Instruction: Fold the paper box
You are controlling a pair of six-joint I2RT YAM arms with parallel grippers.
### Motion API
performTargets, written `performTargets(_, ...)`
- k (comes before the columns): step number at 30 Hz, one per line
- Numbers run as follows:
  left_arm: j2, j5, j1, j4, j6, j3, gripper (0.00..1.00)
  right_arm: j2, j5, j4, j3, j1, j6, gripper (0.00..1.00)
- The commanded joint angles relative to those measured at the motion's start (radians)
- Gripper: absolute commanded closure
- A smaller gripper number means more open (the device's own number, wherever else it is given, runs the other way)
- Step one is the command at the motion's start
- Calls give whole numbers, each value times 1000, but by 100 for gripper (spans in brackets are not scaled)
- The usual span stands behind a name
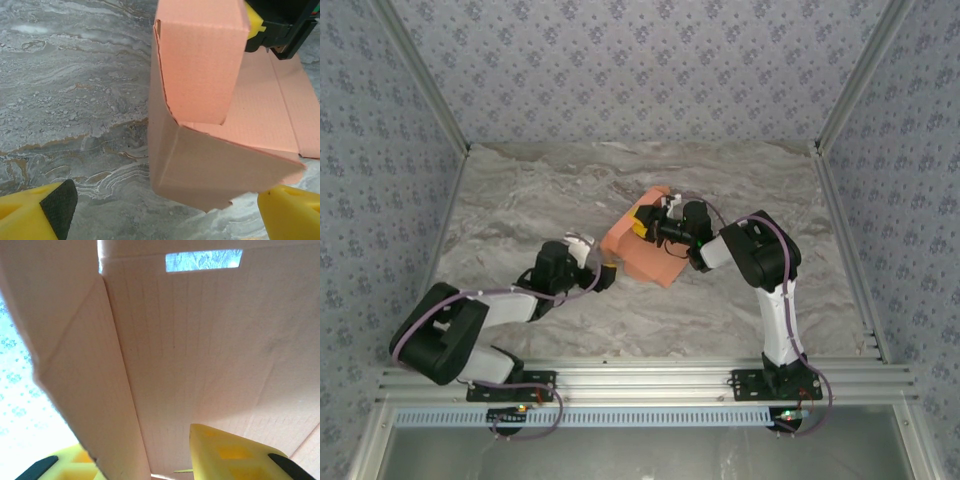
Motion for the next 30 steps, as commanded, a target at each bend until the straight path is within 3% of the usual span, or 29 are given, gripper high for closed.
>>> performTargets(1, 16, -5, 3, 47, 38, 52, 5, -4, -18, -40, -6, 4, -16, 66)
performTargets(11, 52, 94, 4, 42, 73, 100, 19, -4, -14, -39, -14, 3, -15, 67)
performTargets(17, -58, 166, 3, -24, 58, 80, 1, -9, -22, -37, -23, -2, -17, 67)
performTargets(19, -118, 112, 4, -68, 31, 60, 1, -8, -22, -39, -27, -5, -19, 68)
performTargets(23, -251, -96, 11, 37, 24, -104, 1, -7, -21, -37, -26, -5, -19, 69)
performTargets(27, -340, -169, 38, -91, 52, -115, 1, -5, -36, -44, -12, -8, -18, 70)
performTargets(30, -390, -149, 41, -3, 59, -191, 1, -1, -49, -56, -6, -14, -17, 70)
